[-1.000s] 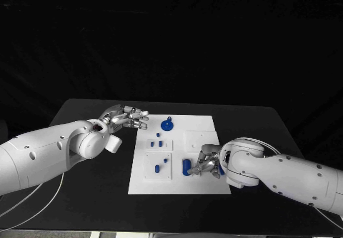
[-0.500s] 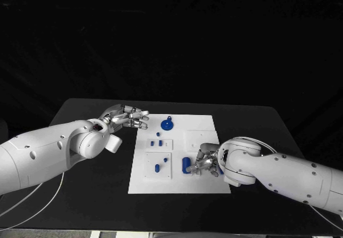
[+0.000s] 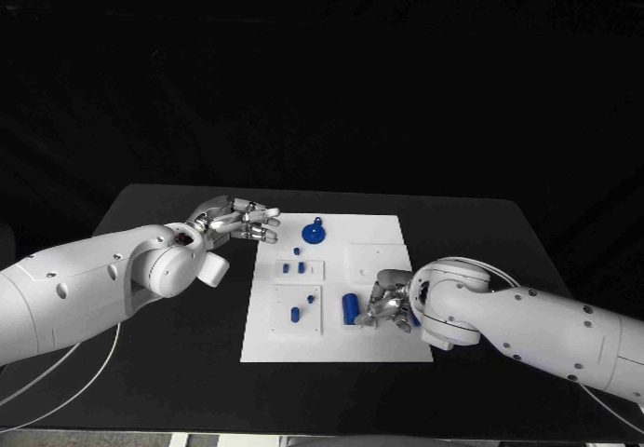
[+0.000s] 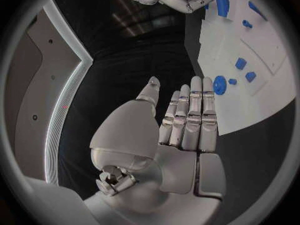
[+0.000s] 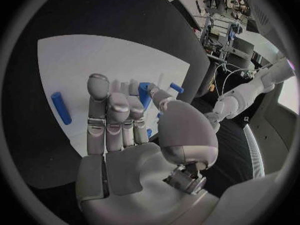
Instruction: Assemble the parts on the task board
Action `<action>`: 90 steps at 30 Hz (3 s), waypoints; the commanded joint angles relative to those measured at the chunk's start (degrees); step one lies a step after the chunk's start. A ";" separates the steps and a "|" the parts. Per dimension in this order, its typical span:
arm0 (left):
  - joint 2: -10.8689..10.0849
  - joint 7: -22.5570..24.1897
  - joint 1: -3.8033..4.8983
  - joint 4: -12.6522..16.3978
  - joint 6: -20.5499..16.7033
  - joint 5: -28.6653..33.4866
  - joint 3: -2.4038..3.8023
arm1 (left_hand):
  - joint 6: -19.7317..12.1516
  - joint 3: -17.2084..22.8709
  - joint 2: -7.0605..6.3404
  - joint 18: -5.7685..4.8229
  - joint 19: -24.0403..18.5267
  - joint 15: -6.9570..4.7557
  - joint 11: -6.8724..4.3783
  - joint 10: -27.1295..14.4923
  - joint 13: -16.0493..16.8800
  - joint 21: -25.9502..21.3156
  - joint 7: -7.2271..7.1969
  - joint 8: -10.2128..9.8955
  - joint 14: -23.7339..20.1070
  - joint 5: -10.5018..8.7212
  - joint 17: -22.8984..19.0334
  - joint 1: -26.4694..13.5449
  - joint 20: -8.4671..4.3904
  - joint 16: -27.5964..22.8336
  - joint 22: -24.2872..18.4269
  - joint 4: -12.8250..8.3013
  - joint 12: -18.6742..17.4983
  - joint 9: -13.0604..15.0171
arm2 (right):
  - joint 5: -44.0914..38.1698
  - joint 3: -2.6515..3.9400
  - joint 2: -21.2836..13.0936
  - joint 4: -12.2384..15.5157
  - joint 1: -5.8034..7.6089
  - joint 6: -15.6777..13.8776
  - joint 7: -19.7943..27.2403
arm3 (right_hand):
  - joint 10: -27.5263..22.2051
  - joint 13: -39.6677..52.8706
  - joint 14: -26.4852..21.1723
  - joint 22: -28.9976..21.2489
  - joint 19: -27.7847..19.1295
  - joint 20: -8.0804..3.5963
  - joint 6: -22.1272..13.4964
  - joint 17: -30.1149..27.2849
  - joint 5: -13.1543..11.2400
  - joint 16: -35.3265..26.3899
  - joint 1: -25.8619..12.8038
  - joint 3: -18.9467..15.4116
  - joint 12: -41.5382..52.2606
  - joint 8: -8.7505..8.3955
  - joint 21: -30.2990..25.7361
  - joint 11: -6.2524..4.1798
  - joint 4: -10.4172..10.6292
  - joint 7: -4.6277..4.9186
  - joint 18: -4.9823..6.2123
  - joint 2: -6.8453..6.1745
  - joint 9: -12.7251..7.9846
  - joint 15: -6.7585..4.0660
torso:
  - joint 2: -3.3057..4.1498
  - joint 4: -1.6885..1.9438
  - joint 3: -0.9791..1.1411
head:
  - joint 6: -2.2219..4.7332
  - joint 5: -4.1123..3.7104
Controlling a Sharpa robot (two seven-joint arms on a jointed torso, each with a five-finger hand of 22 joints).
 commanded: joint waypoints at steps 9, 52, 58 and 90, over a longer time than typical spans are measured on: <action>0.08 0.04 -0.07 0.12 1.12 -0.23 -0.02 | -0.53 0.08 -0.17 -0.59 -0.15 0.19 0.06 -0.30 0.04 0.36 -0.05 0.22 -0.27 0.04 0.08 -0.52 0.25 0.13 -0.22 0.29 0.35 0.02 | 1.76 -0.03 0.50 -0.32 -0.23 1.90 0.29 | -0.10 -0.28 -0.01 -0.06 2.47 -0.03 -0.08 -0.28 2.36 -0.08 -2.50 -0.16 0.11 0.01 -0.42 0.05 0.87 -0.02 -0.70 -1.32 0.11 -0.08 | 0.01 0.02 -0.03 | -0.03 0.02; -0.47 -0.09 -0.07 0.32 0.42 -0.77 -0.15 | -0.55 0.06 -0.38 -0.67 -0.38 0.28 0.10 -0.37 0.04 0.35 -0.05 0.25 -0.51 0.02 0.06 -0.64 0.32 0.00 -0.45 0.38 0.36 0.02 | 1.59 6.30 -9.70 -0.39 0.26 -0.99 4.34 | 0.17 1.20 -0.15 0.08 2.52 0.47 -4.41 -0.17 -1.24 1.07 4.94 -4.82 2.84 0.00 0.71 0.93 2.14 1.36 0.12 -3.31 1.24 0.41 | 0.00 -0.04 -0.03 | 0.06 -1.64; -0.43 -0.08 -0.07 0.30 0.39 -0.78 -0.14 | -0.68 0.11 -0.44 -0.67 -0.41 0.30 0.12 -0.40 0.04 0.38 0.00 0.20 -0.52 0.03 0.07 -0.68 0.33 -0.02 -0.47 0.38 0.37 0.01 | -1.43 6.50 -9.81 -3.76 0.27 2.37 2.99 | 0.12 1.03 -0.13 0.08 2.52 0.56 -3.95 -0.22 -3.43 1.06 5.06 -4.76 2.69 0.01 0.69 0.98 3.57 1.31 0.00 -5.10 1.43 0.52 | 0.03 -0.07 0.10 | 0.06 -1.75; -0.64 -0.34 -0.07 0.29 0.90 -1.56 -0.15 | -0.73 0.15 -0.51 -0.69 -0.57 0.35 0.15 -0.49 0.04 0.41 0.02 0.25 -0.63 -0.05 0.08 -0.82 0.38 -0.14 -0.55 0.43 0.39 0.02 | -7.27 6.37 -6.63 -7.57 -5.30 7.36 -1.23 | -0.29 0.46 -0.05 -0.58 2.50 0.36 -4.22 -0.06 -3.69 -0.19 6.49 -13.75 1.09 0.06 -0.86 0.98 16.36 1.36 -0.40 -8.41 0.88 0.48 | 0.00 0.04 0.01 | -0.24 -2.01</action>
